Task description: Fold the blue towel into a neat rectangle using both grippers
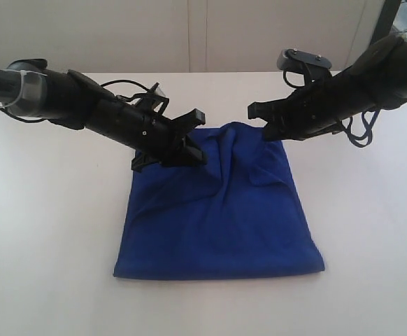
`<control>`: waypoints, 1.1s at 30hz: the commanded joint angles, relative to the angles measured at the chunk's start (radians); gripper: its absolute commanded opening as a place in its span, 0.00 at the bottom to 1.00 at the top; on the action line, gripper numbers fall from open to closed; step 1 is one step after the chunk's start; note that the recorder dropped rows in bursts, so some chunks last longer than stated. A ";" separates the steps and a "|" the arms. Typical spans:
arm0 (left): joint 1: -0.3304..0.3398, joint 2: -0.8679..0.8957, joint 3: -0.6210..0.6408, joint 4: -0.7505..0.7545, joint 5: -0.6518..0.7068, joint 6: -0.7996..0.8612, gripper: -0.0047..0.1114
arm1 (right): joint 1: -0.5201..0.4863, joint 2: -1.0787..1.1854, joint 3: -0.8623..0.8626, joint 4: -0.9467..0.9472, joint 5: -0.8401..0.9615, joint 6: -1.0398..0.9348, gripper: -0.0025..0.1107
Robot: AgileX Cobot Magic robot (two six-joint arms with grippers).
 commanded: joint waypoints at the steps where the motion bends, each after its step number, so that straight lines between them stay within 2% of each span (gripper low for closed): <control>1: -0.003 0.000 -0.006 0.013 0.009 -0.004 0.04 | -0.007 0.000 0.000 0.000 0.000 0.001 0.02; 6: 0.018 -0.039 -0.006 0.035 0.096 0.032 0.04 | -0.007 -0.012 0.000 0.000 0.009 0.001 0.02; 11: 0.072 -0.106 -0.006 0.170 0.334 0.159 0.04 | -0.007 -0.077 0.000 -0.043 0.064 0.001 0.02; 15: 0.099 -0.155 -0.006 0.265 0.492 0.232 0.04 | -0.007 -0.150 0.000 -0.149 0.195 0.001 0.02; 20: 0.095 -0.214 -0.006 0.354 0.608 0.282 0.04 | -0.007 -0.232 0.000 -0.227 0.328 0.009 0.02; 28: 0.093 -0.346 -0.001 0.461 0.622 0.259 0.04 | -0.007 -0.357 0.021 -0.265 0.439 0.017 0.02; 33: 0.037 -0.431 0.038 0.520 0.607 0.235 0.04 | -0.007 -0.439 0.090 -0.267 0.439 0.017 0.02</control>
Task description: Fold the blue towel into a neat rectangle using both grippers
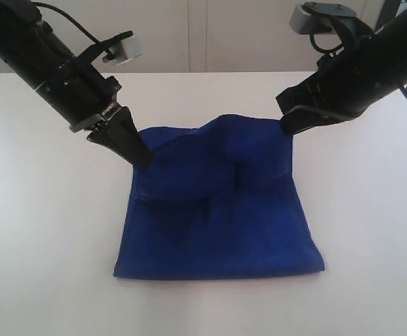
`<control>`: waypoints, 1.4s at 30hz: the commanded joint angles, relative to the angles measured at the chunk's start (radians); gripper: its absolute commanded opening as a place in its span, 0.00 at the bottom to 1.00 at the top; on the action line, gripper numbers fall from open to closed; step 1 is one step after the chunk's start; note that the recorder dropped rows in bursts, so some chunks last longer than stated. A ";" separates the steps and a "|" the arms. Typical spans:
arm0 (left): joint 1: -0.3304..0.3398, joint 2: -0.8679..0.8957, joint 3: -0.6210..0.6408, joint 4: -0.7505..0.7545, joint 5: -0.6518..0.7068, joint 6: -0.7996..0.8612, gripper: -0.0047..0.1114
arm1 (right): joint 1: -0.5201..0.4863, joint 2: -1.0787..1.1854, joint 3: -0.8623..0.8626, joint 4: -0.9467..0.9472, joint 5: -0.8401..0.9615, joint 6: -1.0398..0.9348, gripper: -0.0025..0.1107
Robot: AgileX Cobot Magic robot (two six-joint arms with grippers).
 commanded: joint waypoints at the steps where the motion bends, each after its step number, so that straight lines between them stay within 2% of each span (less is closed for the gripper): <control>1: -0.067 -0.084 0.041 0.051 0.020 -0.051 0.04 | -0.007 -0.078 0.063 -0.007 0.012 0.005 0.02; 8: -0.170 -0.194 0.103 0.120 -0.036 -0.117 0.04 | -0.007 -0.212 0.144 -0.007 0.027 0.005 0.02; 23: -0.347 -0.429 0.228 0.200 -0.049 -0.277 0.04 | -0.007 -0.517 0.275 -0.007 0.156 0.005 0.02; 34: -0.490 -0.610 0.290 0.215 -0.027 -0.451 0.04 | -0.007 -0.780 0.277 -0.004 0.307 0.005 0.02; 42: -0.567 -0.665 0.292 0.198 -0.018 -0.554 0.04 | -0.007 -0.848 0.277 -0.004 0.307 0.026 0.02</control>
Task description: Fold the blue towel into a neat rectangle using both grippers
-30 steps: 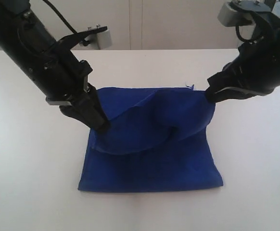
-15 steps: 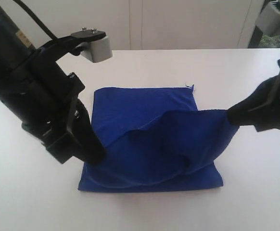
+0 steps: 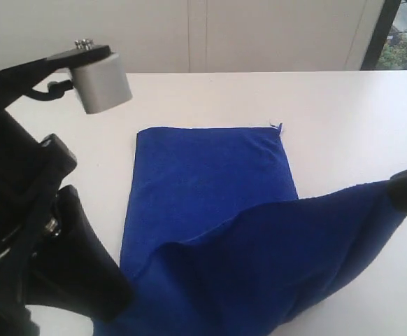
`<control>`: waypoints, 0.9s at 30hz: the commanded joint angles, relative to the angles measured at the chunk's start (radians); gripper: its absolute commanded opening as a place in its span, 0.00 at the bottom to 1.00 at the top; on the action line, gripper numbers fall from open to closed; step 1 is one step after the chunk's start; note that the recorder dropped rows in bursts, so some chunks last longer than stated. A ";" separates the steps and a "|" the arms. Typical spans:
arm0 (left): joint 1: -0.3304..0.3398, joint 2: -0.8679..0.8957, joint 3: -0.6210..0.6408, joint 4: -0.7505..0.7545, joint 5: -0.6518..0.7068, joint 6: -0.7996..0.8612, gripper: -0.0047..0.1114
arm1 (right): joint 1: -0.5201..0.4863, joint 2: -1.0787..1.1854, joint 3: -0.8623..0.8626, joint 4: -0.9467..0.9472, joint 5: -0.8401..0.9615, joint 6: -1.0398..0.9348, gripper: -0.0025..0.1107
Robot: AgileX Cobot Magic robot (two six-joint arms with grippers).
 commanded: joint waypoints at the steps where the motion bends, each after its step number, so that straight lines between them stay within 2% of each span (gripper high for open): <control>1: -0.031 -0.026 0.006 -0.033 0.011 -0.037 0.04 | -0.007 -0.011 0.004 0.002 0.000 0.024 0.02; 5: -0.031 -0.026 0.006 0.031 -0.011 -0.052 0.04 | -0.007 -0.011 0.004 0.002 0.000 0.024 0.02; 8: -0.031 -0.024 0.006 0.176 -0.062 -0.094 0.04 | -0.007 0.006 0.029 -0.003 0.000 0.024 0.02; 9: -0.031 -0.024 0.006 0.282 -0.068 -0.151 0.04 | -0.007 0.024 0.050 -0.017 -0.020 0.024 0.02; 12: -0.031 -0.024 0.020 0.421 -0.107 -0.201 0.04 | -0.007 0.060 0.085 -0.045 -0.120 0.024 0.02; 14: -0.031 -0.019 0.051 0.462 -0.196 -0.203 0.04 | -0.007 0.097 0.085 -0.045 -0.185 0.024 0.02; 17: -0.029 0.002 0.074 0.515 -0.237 -0.227 0.04 | -0.007 0.149 0.085 -0.045 -0.244 0.024 0.02; 20: -0.029 0.042 0.080 0.651 -0.274 -0.291 0.04 | -0.007 0.215 0.085 -0.045 -0.312 0.024 0.02; 22: -0.027 0.062 0.080 0.696 -0.314 -0.302 0.04 | -0.007 0.246 0.085 -0.045 -0.347 0.024 0.02; 23: -0.013 0.081 0.080 0.706 -0.358 -0.312 0.04 | -0.007 0.271 0.085 -0.045 -0.380 0.024 0.02; 27: 0.045 0.127 0.080 0.706 -0.389 -0.329 0.04 | -0.007 0.328 0.085 -0.047 -0.448 0.024 0.02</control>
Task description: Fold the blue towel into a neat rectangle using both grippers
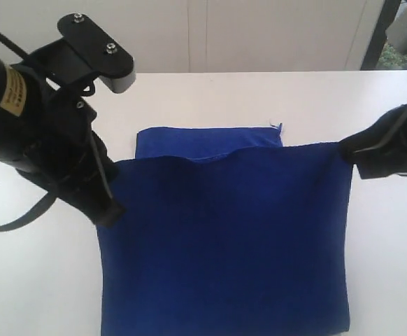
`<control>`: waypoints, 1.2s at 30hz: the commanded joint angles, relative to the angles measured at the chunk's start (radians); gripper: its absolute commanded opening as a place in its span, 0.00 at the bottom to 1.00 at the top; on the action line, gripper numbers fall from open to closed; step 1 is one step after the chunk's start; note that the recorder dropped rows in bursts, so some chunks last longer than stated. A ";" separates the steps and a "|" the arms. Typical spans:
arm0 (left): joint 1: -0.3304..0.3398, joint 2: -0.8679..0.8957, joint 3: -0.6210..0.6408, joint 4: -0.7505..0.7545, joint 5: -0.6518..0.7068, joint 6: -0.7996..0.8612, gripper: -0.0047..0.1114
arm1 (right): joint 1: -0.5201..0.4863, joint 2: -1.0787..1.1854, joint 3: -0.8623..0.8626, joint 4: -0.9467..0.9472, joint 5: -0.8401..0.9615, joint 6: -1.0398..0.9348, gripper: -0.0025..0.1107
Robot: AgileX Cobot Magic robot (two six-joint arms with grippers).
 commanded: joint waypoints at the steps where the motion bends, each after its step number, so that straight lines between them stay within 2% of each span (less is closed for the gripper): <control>1: 0.066 0.045 0.005 0.015 -0.034 -0.029 0.04 | -0.007 0.064 0.003 -0.001 -0.087 0.005 0.02; 5: 0.127 0.077 0.001 0.010 -0.108 -0.029 0.04 | -0.007 0.127 0.002 -0.001 -0.145 0.005 0.02; 11: 0.176 0.137 -0.028 -0.003 -0.174 -0.023 0.04 | -0.007 0.224 -0.038 -0.001 -0.191 0.005 0.02; 19: 0.184 0.225 -0.097 -0.013 -0.260 -0.013 0.04 | -0.007 0.317 -0.133 -0.003 -0.223 0.018 0.02; 29: 0.272 0.325 -0.185 -0.010 -0.292 -0.011 0.04 | -0.007 0.438 -0.202 -0.005 -0.293 0.023 0.02; 36: 0.287 0.397 -0.246 -0.009 -0.313 0.009 0.04 | -0.007 0.518 -0.259 -0.021 -0.330 0.035 0.02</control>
